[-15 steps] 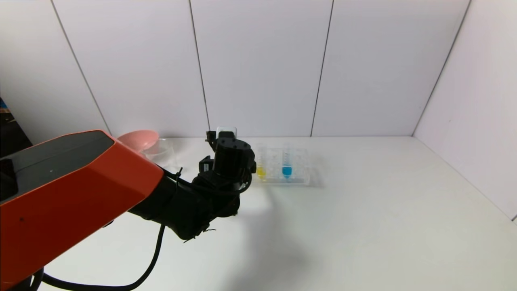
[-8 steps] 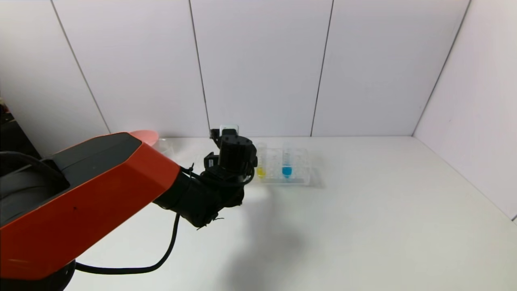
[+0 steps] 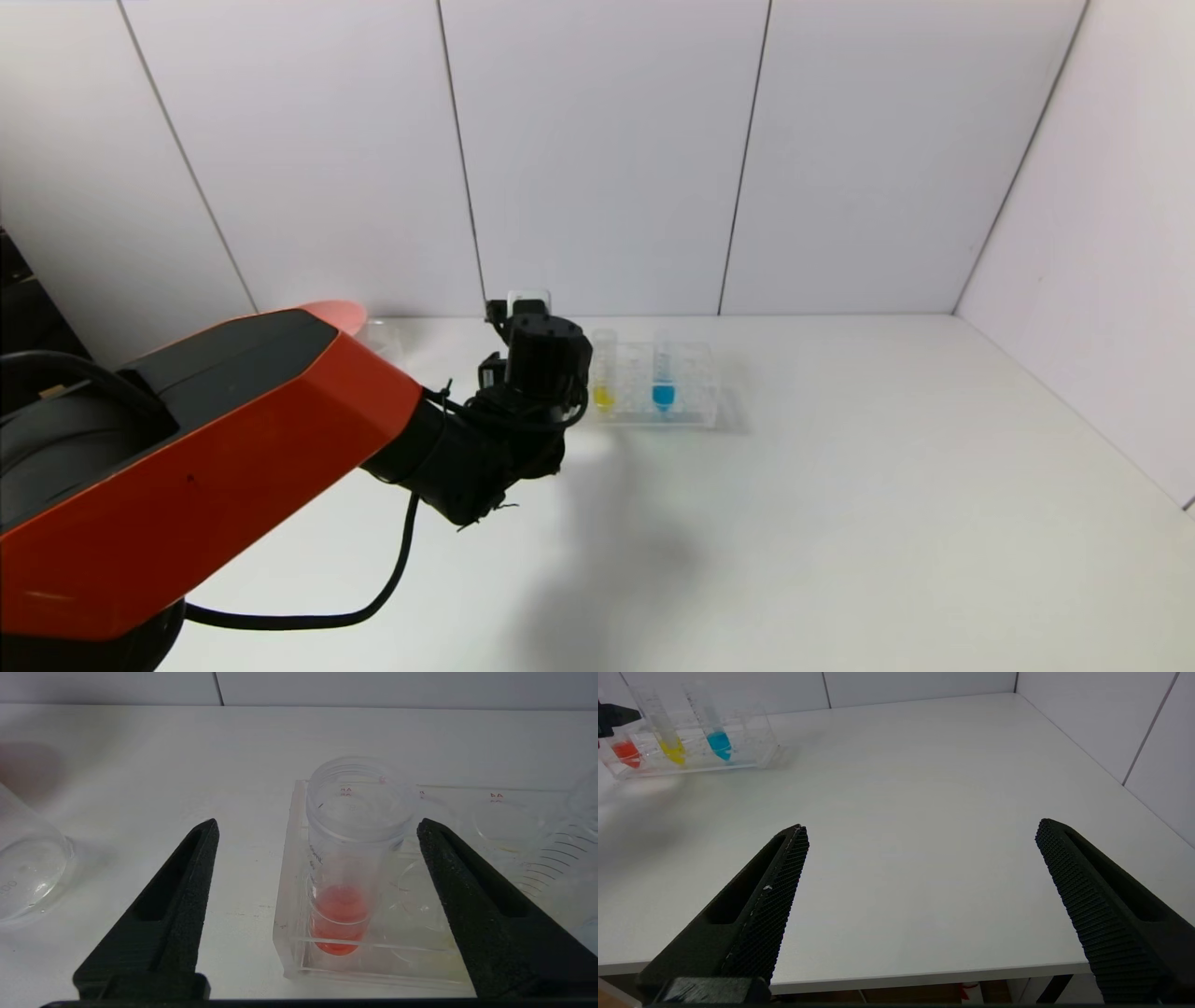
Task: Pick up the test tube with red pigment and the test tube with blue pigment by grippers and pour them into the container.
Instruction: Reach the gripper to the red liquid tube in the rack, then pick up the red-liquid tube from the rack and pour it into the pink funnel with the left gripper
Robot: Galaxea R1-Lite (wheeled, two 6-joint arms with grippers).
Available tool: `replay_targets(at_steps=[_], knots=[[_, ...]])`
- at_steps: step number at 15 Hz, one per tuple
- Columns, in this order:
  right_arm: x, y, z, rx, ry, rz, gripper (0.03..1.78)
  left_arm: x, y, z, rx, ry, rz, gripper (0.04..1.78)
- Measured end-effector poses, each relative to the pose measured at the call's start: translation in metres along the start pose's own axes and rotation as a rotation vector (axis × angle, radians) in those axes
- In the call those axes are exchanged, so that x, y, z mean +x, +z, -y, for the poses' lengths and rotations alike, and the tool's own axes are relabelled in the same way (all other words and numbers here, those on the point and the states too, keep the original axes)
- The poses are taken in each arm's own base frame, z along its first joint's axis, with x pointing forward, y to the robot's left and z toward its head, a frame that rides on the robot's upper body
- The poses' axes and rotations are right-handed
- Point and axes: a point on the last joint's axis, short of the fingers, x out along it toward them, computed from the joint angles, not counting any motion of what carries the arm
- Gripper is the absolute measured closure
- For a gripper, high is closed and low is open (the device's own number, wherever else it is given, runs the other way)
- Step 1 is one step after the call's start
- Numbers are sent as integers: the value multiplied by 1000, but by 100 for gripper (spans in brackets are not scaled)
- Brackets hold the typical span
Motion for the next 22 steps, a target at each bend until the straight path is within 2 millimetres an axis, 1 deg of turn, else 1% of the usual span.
replay_targets(at_steps=[2,4,5,6,7,11,14,16,19,20,22], knots=[[0,0,0,0,0,0,4,0,0,0,0,0,0,68],[0,0,0,0,0,0,4,0,0,1,0,-1,0,107],[0,0,0,0,0,0,4,-1,0,1,0,-4,0,124],[0,0,0,0,0,0,4,-1,0,1,0,-4,0,134],[0,0,0,0,0,0,4,-1,0,1,1,-3,0,138],[0,0,0,0,0,0,4,-1,1,0,5,-2,1,138],[0,0,0,0,0,0,4,-3,8,-1,5,0,12,138],[0,0,0,0,0,0,4,-8,21,-2,19,-3,39,138],[0,0,0,0,0,0,4,-15,50,-4,25,-1,95,138],[0,0,0,0,0,0,4,-18,57,-5,22,-3,109,138],[0,0,0,0,0,0,4,-23,65,-4,10,-11,126,138]])
